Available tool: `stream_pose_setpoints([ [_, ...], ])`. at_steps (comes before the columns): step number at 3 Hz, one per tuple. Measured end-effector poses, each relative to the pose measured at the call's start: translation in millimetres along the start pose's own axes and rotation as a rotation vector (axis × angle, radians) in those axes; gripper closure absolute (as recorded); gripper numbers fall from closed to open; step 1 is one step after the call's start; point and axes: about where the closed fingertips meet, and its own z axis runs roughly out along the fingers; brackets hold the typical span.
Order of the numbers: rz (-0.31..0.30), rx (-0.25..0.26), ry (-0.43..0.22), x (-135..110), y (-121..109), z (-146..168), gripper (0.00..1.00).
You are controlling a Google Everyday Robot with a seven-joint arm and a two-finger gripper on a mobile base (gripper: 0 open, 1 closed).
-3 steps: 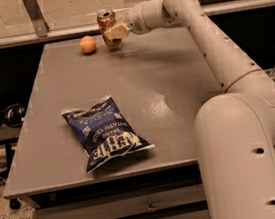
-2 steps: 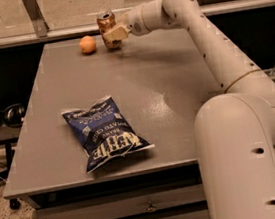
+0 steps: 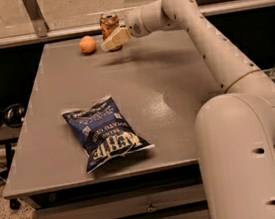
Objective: Move orange can near orange
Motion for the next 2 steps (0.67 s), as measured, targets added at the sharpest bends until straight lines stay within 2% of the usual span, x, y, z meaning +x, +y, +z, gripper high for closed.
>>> stream_pose_setpoints([
  [1, 0.025, 0.026, -0.024, 4.6, -7.3, -17.8, 0.00],
  [2, 0.062, 0.089, -0.091, 12.1, -22.8, -60.6, 0.00],
])
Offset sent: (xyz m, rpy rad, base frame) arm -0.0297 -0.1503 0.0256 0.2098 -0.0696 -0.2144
